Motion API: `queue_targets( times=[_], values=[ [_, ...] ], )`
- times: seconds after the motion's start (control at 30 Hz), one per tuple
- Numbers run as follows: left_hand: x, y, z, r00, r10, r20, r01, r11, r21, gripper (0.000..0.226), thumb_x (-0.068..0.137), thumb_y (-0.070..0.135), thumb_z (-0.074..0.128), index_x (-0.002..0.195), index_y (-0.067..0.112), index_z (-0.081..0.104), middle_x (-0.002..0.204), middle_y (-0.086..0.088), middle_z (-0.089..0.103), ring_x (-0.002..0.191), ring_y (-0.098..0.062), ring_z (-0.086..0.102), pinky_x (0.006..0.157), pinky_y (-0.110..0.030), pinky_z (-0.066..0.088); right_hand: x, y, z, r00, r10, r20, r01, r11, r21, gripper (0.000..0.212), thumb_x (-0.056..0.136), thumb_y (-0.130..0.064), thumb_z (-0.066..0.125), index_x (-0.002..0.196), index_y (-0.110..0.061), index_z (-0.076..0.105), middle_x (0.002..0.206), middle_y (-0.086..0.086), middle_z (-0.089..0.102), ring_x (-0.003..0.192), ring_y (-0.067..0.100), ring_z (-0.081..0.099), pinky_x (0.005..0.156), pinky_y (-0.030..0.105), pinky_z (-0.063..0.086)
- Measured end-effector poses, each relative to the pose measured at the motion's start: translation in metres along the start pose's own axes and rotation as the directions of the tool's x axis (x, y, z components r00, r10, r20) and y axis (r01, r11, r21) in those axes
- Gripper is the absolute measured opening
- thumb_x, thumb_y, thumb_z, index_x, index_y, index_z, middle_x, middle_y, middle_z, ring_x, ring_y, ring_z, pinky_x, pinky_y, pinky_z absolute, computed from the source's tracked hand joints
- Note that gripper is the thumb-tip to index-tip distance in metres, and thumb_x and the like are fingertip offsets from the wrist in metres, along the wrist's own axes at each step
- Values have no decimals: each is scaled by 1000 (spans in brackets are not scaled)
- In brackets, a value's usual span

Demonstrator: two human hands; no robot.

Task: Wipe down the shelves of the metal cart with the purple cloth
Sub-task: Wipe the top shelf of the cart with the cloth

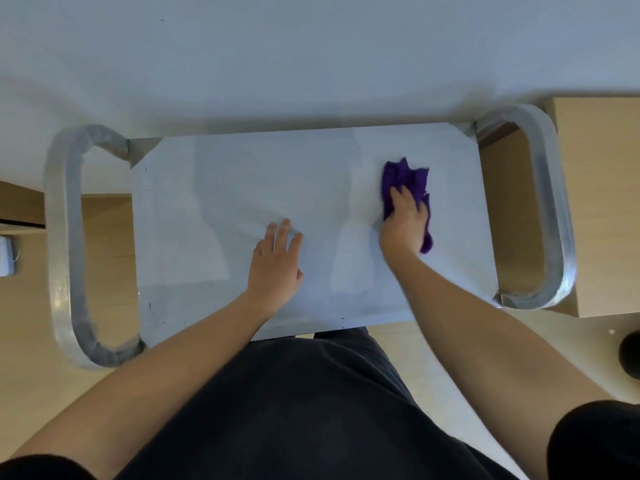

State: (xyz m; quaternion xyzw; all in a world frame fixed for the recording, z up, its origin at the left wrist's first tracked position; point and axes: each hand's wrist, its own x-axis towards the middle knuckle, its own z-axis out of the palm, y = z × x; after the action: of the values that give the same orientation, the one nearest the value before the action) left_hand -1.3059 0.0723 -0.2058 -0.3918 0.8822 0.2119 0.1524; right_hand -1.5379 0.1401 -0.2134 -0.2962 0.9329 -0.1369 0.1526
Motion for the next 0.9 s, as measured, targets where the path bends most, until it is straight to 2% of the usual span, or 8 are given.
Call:
queue_targets(
  times=[0.1,0.2,0.27,0.47,0.6,0.7,0.8,0.9],
  values=[
    [-2,2,0,1000,-13,-2,13,1000,21,64,86,16,58,145,13,33,161,-14,10,148,-37,10,113,-49,30,-38,-40,25,976,-194,98,199,979,-41,65,84,4,43,145,-20,42,154,0,36,143,22,31,120,34,13],
    [-1,3,1,1000,-18,8,17,998,54,65,85,18,61,144,13,34,160,-16,12,147,-38,12,113,-50,31,-76,-50,38,892,-401,210,413,911,-14,70,87,7,47,147,-27,37,156,-9,33,144,29,25,115,36,31],
    [0,2,1,1000,-14,11,13,998,60,65,85,19,60,144,14,34,160,-15,12,147,-38,12,113,-49,31,-72,-33,30,865,-456,208,464,886,11,65,89,3,50,145,-26,41,154,-7,36,143,28,27,109,40,40],
    [-2,0,4,1000,8,-16,-8,1000,9,63,87,16,54,147,14,34,161,-12,12,148,-35,11,113,-47,30,-31,41,-5,986,-163,19,163,987,11,52,91,3,45,138,-17,52,150,3,42,138,34,36,115,39,31],
    [-4,0,5,999,26,-20,-26,1000,8,63,88,16,53,147,14,32,161,-12,12,148,-35,10,113,-47,30,-38,14,-3,994,-44,-105,49,998,48,55,77,15,49,129,-3,59,139,14,54,129,36,48,115,47,31],
    [-6,0,2,1000,18,-11,-17,1000,14,64,86,15,56,146,13,34,160,-14,14,147,-37,14,111,-48,32,-69,-34,22,953,-296,-68,298,954,26,61,61,19,60,120,3,64,127,19,63,119,39,58,107,55,40],
    [-6,-9,0,999,48,13,-48,998,29,67,89,19,56,150,17,29,162,-11,10,148,-34,11,112,-44,32,-68,-53,40,804,-572,160,572,818,51,65,77,17,52,137,-9,52,147,9,47,140,38,34,119,43,25],
    [-5,-21,-3,995,91,35,-92,996,14,68,90,21,54,152,20,25,163,-5,4,150,-27,6,111,-39,35,-13,-50,33,782,-587,211,593,804,37,58,86,9,44,141,-11,48,152,9,39,144,37,25,123,38,13]
  ],
)
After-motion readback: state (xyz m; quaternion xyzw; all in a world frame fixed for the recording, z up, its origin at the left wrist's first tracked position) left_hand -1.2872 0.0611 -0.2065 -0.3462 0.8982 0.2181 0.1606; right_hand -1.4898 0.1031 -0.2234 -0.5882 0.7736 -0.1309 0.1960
